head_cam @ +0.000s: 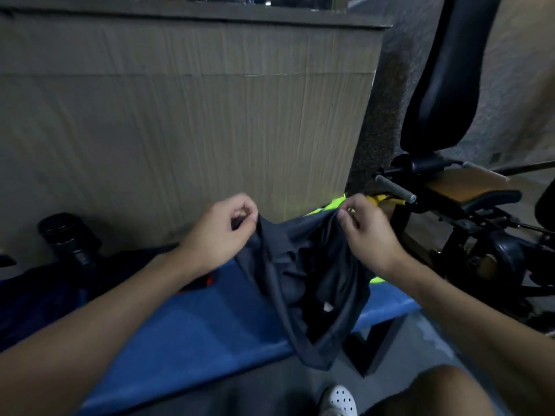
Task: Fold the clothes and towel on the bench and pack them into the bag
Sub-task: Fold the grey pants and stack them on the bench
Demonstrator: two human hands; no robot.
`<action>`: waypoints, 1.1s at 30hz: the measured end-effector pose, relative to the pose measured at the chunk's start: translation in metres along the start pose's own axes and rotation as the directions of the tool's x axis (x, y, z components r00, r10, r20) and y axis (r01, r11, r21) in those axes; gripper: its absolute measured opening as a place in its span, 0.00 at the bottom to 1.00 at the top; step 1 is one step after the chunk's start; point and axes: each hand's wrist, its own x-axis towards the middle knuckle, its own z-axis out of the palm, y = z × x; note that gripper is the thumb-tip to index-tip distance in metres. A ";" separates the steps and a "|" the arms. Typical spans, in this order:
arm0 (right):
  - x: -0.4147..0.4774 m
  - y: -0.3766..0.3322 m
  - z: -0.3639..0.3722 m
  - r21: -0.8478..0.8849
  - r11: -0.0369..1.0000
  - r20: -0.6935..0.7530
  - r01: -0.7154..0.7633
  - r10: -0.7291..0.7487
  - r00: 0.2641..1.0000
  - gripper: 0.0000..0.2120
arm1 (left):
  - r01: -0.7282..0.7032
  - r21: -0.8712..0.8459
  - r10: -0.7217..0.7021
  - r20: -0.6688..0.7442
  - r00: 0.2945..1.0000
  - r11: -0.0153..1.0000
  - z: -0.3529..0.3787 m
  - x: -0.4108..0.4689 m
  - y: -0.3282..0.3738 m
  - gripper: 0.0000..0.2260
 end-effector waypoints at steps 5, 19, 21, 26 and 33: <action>-0.078 0.012 0.038 -0.067 0.995 0.230 -0.080 0.094 0.969 0.08 | 0.066 0.184 -0.119 0.292 0.949 0.981 0.009 -0.072 -0.043 0.08; -0.111 0.088 0.064 -0.195 0.894 0.402 -0.403 0.448 0.799 0.10 | 0.146 0.364 -0.313 0.458 0.832 0.920 0.108 -0.048 -0.088 0.04; -0.108 0.108 0.058 -0.211 0.882 0.357 -0.421 0.471 0.807 0.08 | 0.134 0.368 -0.300 0.444 0.844 0.920 0.136 -0.031 -0.092 0.06; -0.096 0.161 0.037 -0.406 0.752 0.032 -0.520 0.580 0.814 0.14 | 0.116 0.520 -0.323 0.327 0.888 0.846 0.194 0.019 -0.093 0.24; -0.085 0.195 0.036 -0.529 0.712 0.132 -0.463 0.607 0.783 0.13 | 0.184 0.598 -0.435 0.306 0.847 0.780 0.244 0.039 -0.113 0.16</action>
